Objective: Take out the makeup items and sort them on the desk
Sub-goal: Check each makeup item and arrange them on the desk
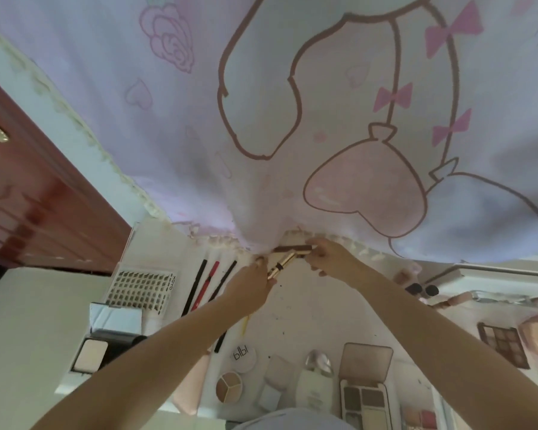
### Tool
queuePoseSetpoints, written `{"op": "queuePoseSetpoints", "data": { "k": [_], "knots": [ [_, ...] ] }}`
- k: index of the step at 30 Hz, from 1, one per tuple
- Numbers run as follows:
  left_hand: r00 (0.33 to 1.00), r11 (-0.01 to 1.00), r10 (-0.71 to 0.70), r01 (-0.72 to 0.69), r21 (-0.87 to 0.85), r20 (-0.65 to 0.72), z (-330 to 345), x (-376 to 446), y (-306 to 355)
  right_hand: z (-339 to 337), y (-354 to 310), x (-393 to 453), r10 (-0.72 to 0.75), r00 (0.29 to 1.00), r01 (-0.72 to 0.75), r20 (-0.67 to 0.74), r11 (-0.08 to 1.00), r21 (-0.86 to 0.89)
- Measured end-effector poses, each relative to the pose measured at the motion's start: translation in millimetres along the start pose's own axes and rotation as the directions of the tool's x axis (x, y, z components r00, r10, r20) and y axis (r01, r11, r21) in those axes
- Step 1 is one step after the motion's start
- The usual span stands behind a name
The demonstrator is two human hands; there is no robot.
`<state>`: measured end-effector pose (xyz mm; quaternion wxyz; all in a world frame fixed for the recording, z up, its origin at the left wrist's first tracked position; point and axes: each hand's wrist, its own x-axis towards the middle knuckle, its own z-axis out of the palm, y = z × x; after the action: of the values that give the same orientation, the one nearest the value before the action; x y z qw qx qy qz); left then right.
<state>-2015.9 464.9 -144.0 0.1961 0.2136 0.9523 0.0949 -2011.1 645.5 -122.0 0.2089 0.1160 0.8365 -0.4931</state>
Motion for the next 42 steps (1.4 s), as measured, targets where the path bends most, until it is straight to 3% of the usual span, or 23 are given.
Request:
{"op": "queuePoseSetpoints", "data": {
  "k": [4,8,11,18,26,28,33,36,42],
  "knots": [
    [0.975,0.979,-0.2,0.203,-0.03,0.093,33,-1,1,3,27,8,0.07,0.997,-0.073,-0.023,0.956,-0.283],
    [0.951,0.945,-0.291,0.303,-0.122,0.101,50,3,3,-5,48,16,0.09,0.987,-0.149,-0.136,0.838,-0.524],
    [0.941,0.931,-0.318,0.334,-0.15,0.118,54,5,2,-12,61,24,0.092,0.972,-0.208,-0.218,0.769,-0.604],
    [0.92,0.921,-0.372,0.382,-0.073,0.121,55,12,1,-15,76,38,0.102,0.966,-0.252,-0.239,0.586,-0.77],
    [0.939,0.939,-0.342,0.341,0.039,0.031,50,3,-1,-11,85,34,-0.009,0.989,-0.123,-0.147,0.498,-0.858],
    [0.96,0.959,-0.277,0.279,0.041,-0.047,45,3,-2,-12,84,27,-0.026,0.996,-0.058,-0.086,0.537,-0.841],
    [0.987,0.991,0.084,-0.068,0.119,-0.138,20,9,11,-20,61,1,-0.204,0.976,0.195,0.073,0.677,-0.709],
    [0.929,0.948,0.309,-0.282,0.15,-0.204,13,6,24,-29,36,-21,-0.314,0.944,0.301,0.099,0.702,-0.645],
    [0.828,0.884,0.465,-0.417,0.212,-0.314,-13,-16,27,-51,-3,-68,-0.352,0.913,0.397,0.207,0.646,-0.653]
  ]
}}
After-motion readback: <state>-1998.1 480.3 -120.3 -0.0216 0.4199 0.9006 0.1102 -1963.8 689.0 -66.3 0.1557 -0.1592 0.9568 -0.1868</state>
